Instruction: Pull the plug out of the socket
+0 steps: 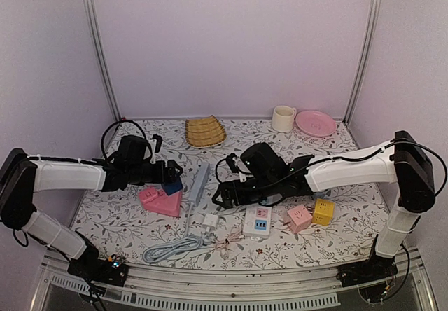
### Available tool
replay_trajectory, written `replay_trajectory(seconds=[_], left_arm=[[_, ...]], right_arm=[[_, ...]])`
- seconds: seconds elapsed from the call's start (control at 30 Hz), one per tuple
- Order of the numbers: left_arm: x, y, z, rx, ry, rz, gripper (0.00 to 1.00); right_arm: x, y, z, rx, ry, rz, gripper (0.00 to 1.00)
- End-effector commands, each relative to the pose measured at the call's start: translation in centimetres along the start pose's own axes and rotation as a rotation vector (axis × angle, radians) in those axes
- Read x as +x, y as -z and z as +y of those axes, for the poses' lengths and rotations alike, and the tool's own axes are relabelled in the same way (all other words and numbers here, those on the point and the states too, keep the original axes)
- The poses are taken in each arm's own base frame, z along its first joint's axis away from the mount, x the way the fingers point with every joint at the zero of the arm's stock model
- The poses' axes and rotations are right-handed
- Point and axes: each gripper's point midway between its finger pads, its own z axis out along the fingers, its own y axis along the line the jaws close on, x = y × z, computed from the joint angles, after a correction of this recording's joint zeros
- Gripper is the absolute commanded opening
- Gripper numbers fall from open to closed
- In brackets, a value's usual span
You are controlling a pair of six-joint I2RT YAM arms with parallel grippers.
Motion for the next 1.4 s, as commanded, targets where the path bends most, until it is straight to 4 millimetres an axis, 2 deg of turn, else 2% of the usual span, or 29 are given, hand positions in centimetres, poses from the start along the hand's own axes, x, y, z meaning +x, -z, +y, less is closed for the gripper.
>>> replay_trajectory(seconds=[0.0, 0.4, 0.6, 0.7, 0.87, 1.03, 1.17, 1.23, 1.3, 1.37], left_arm=[[-0.2, 0.1, -1.8, 0.093, -0.042, 0.01, 0.93], [3.4, 0.3, -2.0, 0.057, -0.078, 0.106, 0.85], [4.6, 0.0, -2.4, 0.051, -0.103, 0.138, 0.94], [4.9, -0.1, -2.5, 0.049, -0.113, 0.144, 0.93], [4.9, -0.7, -1.3, -0.024, -0.111, 0.158, 0.8], [3.8, -1.1, -0.3, -0.111, -0.088, 0.137, 0.61], [2.1, -1.3, 0.5, -0.199, 0.011, 0.099, 0.4], [1.5, -1.6, 0.5, -0.216, 0.065, 0.085, 0.36], [0.7, -1.8, 0.3, -0.228, 0.101, 0.064, 0.39], [0.1, -2.1, 0.0, -0.229, 0.116, 0.05, 0.61]], right_arm=[[-0.6, 0.9, -0.2, 0.005, 0.002, -0.029, 0.91], [-0.5, 0.5, -0.2, -0.003, 0.003, -0.023, 0.91], [-0.4, 0.3, -0.3, -0.001, 0.001, -0.018, 0.91], [-0.3, 0.2, -0.4, 0.0, -0.002, -0.017, 0.91], [-0.3, 0.1, -0.5, 0.001, 0.0, -0.015, 0.91], [-0.2, 0.0, -0.6, 0.003, -0.002, -0.012, 0.91], [-0.2, 0.0, -0.6, 0.002, -0.003, -0.013, 0.91], [-0.3, -0.1, -0.5, -0.001, -0.001, -0.013, 0.91], [-0.3, -0.1, -0.4, -0.004, -0.001, -0.013, 0.91], [-0.4, -0.1, -0.3, -0.005, -0.002, -0.015, 0.91]])
